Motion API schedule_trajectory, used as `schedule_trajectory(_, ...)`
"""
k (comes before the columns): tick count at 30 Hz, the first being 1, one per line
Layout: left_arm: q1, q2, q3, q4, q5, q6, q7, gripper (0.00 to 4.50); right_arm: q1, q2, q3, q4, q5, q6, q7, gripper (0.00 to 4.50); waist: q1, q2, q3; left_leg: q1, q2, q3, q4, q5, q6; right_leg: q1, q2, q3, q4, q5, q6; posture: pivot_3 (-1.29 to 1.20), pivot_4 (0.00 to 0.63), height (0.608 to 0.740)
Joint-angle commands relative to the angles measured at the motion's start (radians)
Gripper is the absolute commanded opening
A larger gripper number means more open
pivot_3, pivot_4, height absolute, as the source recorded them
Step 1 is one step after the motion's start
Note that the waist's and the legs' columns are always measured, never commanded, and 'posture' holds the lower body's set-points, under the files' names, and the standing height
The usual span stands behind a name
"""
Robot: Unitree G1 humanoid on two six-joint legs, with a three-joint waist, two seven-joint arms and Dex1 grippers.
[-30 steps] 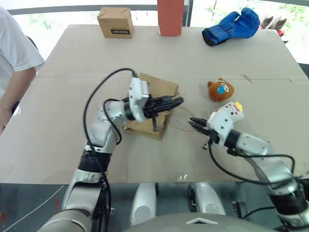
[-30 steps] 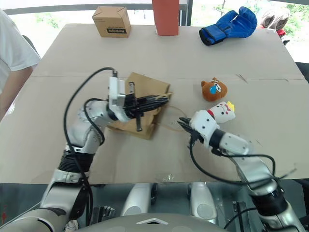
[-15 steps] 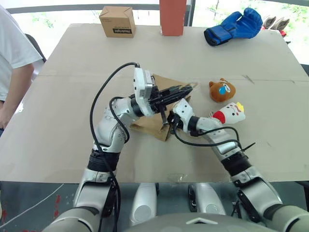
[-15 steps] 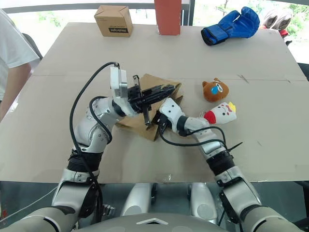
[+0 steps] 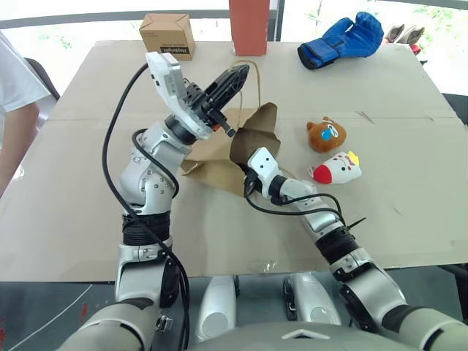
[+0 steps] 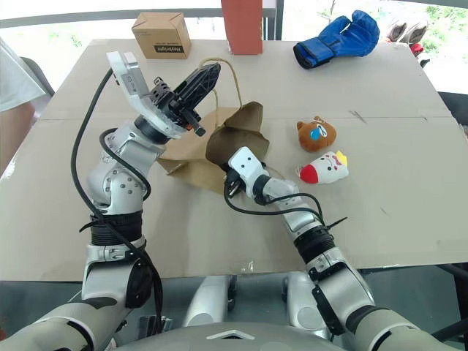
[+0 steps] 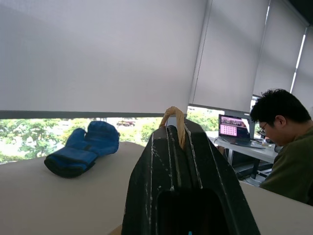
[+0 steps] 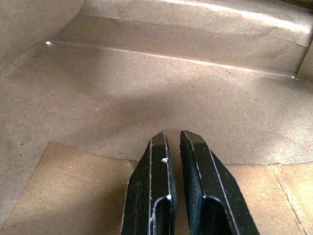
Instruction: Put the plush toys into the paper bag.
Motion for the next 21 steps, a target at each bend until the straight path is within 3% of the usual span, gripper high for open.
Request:
schedule_trajectory(1, -0.037, 0.041, -0.025, 0.035, 0.120, -0.061, 0.037, 0.00, -0.004, -0.007, -0.016, 0.005, -0.044, 0.059, -0.064, 0.17, 0.000, 0.000, 0.000, 0.000, 0.000, 0.000, 0.000, 0.000, 0.000, 0.000, 0.000, 0.000, 0.001, 0.000, 0.000, 0.00, 0.150, 0.740)
schedule_trajectory(4, -0.040, 0.029, -0.020, 0.031, 0.172, -0.082, 0.112, 0.00, -0.008, -0.018, 0.007, 0.002, -0.100, 0.109, -0.112, 0.17, 0.004, 0.000, 0.000, 0.001, -0.001, 0.000, 0.000, 0.000, -0.001, 0.000, 0.000, 0.000, 0.001, 0.000, -0.001, 0.00, 0.150, 0.740)
schedule_trajectory(8, -0.083, -0.023, 0.084, 0.004, 0.046, 0.016, 0.238, 0.00, -0.004, -0.018, 0.016, -0.001, -0.124, 0.162, -0.132, 0.17, 0.007, 0.000, 0.000, 0.001, -0.001, 0.000, 0.000, 0.001, -0.002, 0.000, -0.001, 0.001, 0.000, 0.000, 0.000, 0.00, 0.150, 0.740)
schedule_trajectory(17, -0.024, -0.018, 0.042, -0.062, 0.017, 0.020, 0.161, 0.00, 0.025, -0.016, -0.064, -0.143, -0.046, 0.157, -0.121, 0.17, 0.007, 0.000, 0.000, 0.000, -0.001, 0.000, -0.002, 0.001, -0.002, 0.000, -0.001, 0.001, -0.001, 0.000, 0.000, 0.00, 0.150, 0.740)
schedule_trajectory(19, 0.009, -0.018, 0.018, -0.084, 0.026, 0.009, 0.129, 0.00, 0.043, -0.028, -0.094, -0.241, -0.002, 0.193, -0.094, 0.53, 0.008, 0.000, 0.000, 0.000, -0.001, 0.000, -0.002, 0.001, -0.002, 0.000, -0.001, 0.001, -0.001, 0.000, 0.000, 0.00, 0.150, 0.740)
schedule_trajectory(21, 0.029, -0.022, 0.007, -0.093, 0.027, 0.005, 0.117, 0.00, 0.066, -0.052, -0.113, -0.362, 0.023, 0.239, -0.076, 1.21, 0.009, 0.001, 0.001, -0.003, -0.001, -0.001, -0.003, 0.001, -0.002, -0.002, -0.001, 0.001, -0.002, 0.000, -0.001, 0.00, 0.150, 0.740)
